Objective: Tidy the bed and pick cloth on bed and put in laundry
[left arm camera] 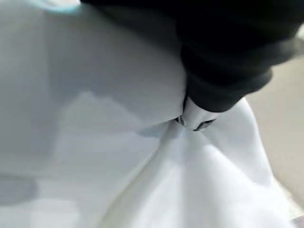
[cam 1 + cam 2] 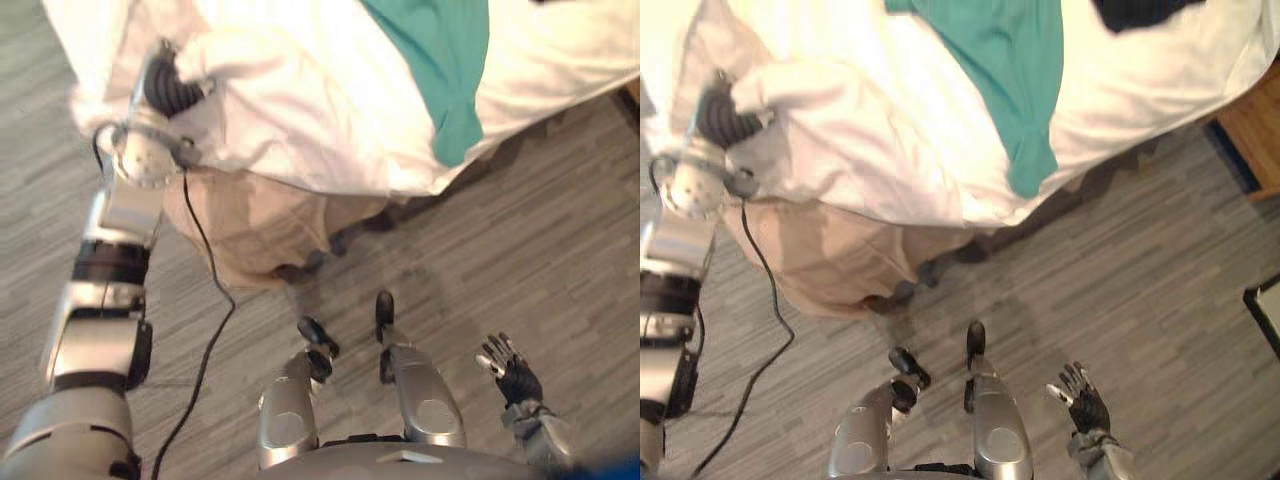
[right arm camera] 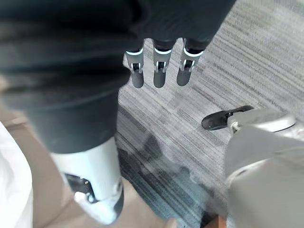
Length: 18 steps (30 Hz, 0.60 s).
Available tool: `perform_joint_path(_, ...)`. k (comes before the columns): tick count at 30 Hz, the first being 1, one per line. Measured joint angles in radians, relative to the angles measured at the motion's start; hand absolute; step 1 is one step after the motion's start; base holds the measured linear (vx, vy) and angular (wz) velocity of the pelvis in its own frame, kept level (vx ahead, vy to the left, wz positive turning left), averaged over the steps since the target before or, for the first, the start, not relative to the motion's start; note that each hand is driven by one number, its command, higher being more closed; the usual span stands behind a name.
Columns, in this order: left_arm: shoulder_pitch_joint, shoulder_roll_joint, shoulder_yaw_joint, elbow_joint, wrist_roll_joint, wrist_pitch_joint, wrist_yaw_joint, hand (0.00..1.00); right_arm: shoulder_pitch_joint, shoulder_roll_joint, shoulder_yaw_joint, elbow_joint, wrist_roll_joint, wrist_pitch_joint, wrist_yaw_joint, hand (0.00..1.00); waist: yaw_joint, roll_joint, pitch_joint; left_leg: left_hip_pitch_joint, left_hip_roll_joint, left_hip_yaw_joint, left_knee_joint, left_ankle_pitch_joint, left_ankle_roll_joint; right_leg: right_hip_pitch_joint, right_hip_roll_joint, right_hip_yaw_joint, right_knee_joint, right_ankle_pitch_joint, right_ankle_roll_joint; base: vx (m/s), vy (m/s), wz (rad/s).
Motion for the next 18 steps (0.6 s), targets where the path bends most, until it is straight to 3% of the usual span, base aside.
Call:
perform_joint_path(4,0.358,-0.139,0.047,-0.081,-0.030,-0.063,-0.036,1.00,0.063,0.056,-0.036,0.080,-0.062,0.003,-0.050,0.00,0.017,0.015,-0.108,0.114,-0.032,-0.038,-0.089,0.025,-0.016,0.114,-0.005,-0.048,-0.015,-0.038,0.006,0.13,0.001,0.33)
perform_joint_path(10,0.745,-0.380,0.029,-0.138,-0.052,-0.066,-0.061,1.00,0.086,0.073,-0.043,0.153,-0.160,0.020,-0.115,0.00,0.030,0.019,-0.213,0.219,-0.079,-0.108,-0.215,0.069,-0.022,0.221,-0.014,-0.120,-0.039,-0.077,0.026,0.09,0.002,0.34)
perform_joint_path(11,0.782,-0.417,0.027,-0.146,-0.074,-0.065,-0.061,0.00,0.087,0.081,-0.048,0.161,-0.179,0.026,-0.124,0.00,0.038,0.015,-0.219,0.242,-0.082,-0.116,-0.229,0.071,-0.024,0.244,-0.014,-0.131,-0.041,-0.083,0.027,0.09,-0.006,0.26)
perform_joint_path(13,0.798,-0.450,0.025,-0.153,-0.115,-0.054,-0.073,0.00,0.086,0.092,-0.048,0.172,-0.202,0.036,-0.135,0.00,0.052,0.008,-0.242,0.265,-0.086,-0.120,-0.246,0.074,-0.028,0.263,-0.012,-0.135,-0.046,-0.091,0.031,0.09,-0.012,0.09)
perform_joint_path(15,0.817,-0.488,0.026,-0.137,-0.204,-0.003,-0.102,0.00,0.088,0.096,-0.032,0.181,-0.236,0.058,-0.146,0.00,0.049,0.002,-0.259,0.295,-0.095,-0.145,-0.271,0.077,-0.031,0.296,-0.014,-0.154,-0.046,-0.106,0.037,0.11,-0.006,0.17)
perform_joint_path(18,0.838,-0.530,0.046,-0.041,-0.239,0.017,-0.102,0.00,0.084,0.103,-0.004,0.199,-0.263,0.082,-0.155,0.00,0.054,-0.004,-0.263,0.307,-0.098,-0.176,-0.268,0.075,-0.033,0.325,-0.019,-0.192,-0.046,-0.119,0.047,0.10,-0.001,0.37)
